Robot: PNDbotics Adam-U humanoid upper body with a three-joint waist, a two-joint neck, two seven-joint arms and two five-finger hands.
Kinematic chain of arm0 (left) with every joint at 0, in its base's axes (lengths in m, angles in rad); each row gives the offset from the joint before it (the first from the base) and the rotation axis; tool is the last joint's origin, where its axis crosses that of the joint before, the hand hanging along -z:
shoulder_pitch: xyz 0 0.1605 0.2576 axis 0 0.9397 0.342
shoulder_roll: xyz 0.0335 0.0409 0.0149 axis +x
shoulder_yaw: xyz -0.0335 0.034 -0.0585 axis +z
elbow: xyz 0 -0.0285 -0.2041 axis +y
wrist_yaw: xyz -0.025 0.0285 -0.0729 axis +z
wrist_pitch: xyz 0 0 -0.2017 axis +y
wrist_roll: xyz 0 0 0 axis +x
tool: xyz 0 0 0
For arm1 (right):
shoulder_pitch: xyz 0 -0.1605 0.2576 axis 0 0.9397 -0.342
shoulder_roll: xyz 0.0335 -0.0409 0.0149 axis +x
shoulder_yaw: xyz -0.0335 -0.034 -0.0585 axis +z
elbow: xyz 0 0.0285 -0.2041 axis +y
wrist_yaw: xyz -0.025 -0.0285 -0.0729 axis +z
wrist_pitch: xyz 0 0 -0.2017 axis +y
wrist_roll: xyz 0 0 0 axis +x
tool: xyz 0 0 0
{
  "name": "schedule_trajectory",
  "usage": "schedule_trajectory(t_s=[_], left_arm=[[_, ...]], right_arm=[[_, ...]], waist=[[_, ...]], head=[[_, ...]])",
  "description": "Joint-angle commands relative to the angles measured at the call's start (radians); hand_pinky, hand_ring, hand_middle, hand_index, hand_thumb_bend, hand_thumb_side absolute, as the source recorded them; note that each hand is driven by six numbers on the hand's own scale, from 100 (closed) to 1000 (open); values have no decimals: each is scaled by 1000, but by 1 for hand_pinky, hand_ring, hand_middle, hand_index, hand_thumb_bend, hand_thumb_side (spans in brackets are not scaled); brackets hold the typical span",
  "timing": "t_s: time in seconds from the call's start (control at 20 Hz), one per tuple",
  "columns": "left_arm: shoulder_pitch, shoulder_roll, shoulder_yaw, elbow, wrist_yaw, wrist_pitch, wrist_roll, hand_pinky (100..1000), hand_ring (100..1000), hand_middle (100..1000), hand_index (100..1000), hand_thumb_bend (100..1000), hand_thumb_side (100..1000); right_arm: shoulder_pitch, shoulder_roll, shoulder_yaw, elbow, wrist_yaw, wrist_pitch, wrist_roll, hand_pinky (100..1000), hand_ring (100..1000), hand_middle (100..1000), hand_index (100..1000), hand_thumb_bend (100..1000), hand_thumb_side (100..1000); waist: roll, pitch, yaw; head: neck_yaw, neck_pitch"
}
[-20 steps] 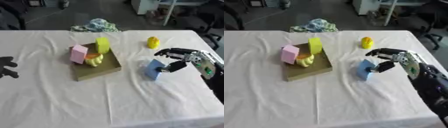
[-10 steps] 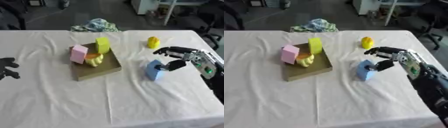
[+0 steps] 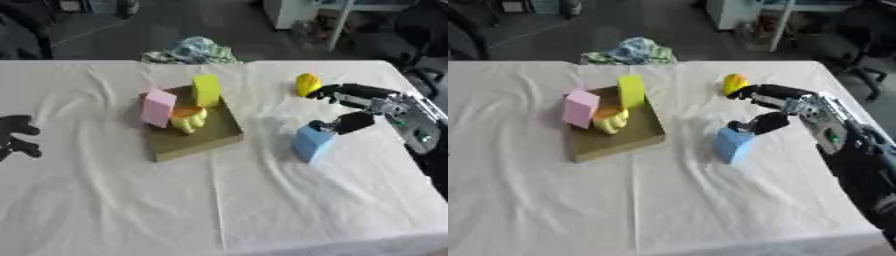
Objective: Pick up objects on the table and place them in the box.
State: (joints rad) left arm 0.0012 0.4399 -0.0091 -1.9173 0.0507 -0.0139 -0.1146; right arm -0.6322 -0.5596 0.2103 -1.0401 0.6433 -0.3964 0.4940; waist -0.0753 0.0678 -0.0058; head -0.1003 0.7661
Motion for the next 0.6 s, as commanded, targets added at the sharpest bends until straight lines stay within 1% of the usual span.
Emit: schedule_trajectory(t_s=[0.05, 0.15, 0.2, 0.25, 0.6], left_arm=[[-4, 10, 5, -15, -5, -2, -5, 715, 515, 629, 789, 198, 856], [-4, 10, 5, -16, -6, -2, -6, 715, 515, 629, 789, 195, 857], [-4, 10, 6, -16, -6, -2, -7, 716, 515, 629, 789, 203, 855], [-5, 10, 5, -16, -5, -2, -7, 716, 515, 630, 789, 195, 857], [-6, 7, 4, -17, -5, -2, -10, 717, 522, 629, 789, 193, 859]], right_arm=[[-12, -30, -1, 2, -3, -3, 11, 843, 927, 911, 1000, 368, 651], [-11, -26, 2, 13, -2, -5, 17, 842, 926, 909, 1000, 365, 653], [-12, -24, 3, 19, -1, -7, 19, 841, 926, 907, 1000, 406, 609], [-11, -21, 4, 25, 0, -8, 22, 840, 925, 908, 1000, 366, 652], [-7, 12, 7, 72, 10, 3, 28, 832, 918, 898, 1000, 372, 641]], waist=[[15, -16, -1], [15, -16, -1], [15, -16, -1], [16, -15, -1], [19, -14, 0]], head=[[-1, 4], [-1, 4], [-1, 4], [-1, 4], [-2, 4]])
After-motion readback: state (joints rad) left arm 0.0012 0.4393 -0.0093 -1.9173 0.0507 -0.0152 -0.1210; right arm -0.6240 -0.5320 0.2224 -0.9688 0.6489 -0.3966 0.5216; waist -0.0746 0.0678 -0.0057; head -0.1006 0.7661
